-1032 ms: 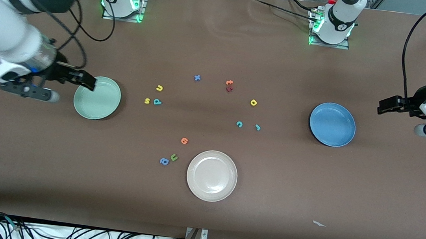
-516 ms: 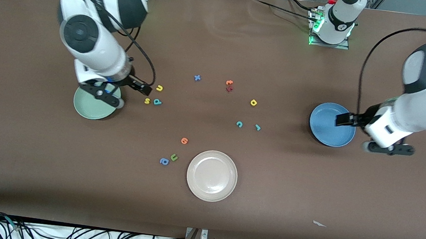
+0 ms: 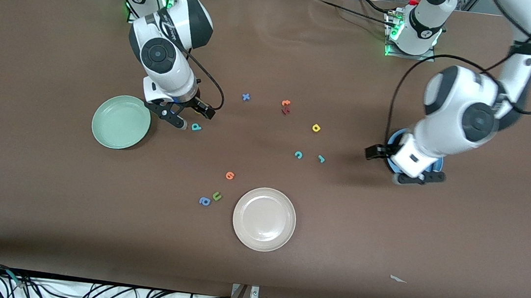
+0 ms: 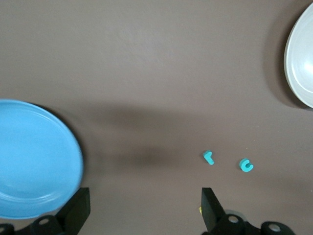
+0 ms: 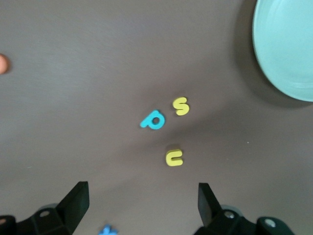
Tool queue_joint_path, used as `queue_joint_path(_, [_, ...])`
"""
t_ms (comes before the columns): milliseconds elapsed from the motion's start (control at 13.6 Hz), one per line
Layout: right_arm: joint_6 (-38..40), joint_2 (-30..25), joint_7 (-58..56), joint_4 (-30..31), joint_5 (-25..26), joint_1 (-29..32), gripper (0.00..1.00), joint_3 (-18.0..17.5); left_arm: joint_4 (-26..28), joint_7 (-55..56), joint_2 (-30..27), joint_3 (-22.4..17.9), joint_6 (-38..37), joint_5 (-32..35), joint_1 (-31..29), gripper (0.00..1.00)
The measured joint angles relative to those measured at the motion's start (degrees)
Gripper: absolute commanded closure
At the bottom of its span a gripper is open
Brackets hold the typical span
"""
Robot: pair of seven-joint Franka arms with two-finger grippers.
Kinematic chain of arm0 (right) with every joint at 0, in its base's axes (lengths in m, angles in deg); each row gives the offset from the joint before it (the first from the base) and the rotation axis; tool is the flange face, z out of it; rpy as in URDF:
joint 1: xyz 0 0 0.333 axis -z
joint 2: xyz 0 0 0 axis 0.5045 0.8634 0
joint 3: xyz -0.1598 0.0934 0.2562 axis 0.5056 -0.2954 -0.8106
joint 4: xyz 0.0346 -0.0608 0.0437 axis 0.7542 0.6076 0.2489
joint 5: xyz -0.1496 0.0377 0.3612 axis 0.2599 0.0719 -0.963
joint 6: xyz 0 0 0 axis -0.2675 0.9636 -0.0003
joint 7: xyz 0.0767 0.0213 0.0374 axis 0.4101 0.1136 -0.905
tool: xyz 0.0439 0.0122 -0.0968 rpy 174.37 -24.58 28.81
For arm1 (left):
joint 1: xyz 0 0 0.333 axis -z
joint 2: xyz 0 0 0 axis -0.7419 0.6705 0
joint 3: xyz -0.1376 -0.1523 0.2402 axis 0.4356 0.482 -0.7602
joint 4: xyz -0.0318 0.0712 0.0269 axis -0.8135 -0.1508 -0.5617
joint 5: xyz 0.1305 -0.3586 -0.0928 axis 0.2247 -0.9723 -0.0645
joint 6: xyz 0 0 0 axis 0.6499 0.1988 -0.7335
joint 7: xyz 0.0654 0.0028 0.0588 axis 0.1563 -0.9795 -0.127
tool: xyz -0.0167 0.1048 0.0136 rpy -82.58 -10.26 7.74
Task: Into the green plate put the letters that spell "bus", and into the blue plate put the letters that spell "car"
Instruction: 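Reach the left gripper to yellow a while the right gripper reaches yellow u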
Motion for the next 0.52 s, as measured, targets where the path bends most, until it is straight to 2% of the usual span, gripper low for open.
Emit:
queue_joint_path(295, [-3.38,-0.16,-5.51,7.39,0.02,-0.01,0.05,-0.59,14.07,11.18,-0.56,7.29,16.19,0.0,0.44,0.0])
queue_joint_path(516, [-7.52,0.24,-9.05,9.51,0.03,-0.01,0.04,-0.65,17.92,18.99,0.78,9.11,20.25,0.0,3.79,0.0])
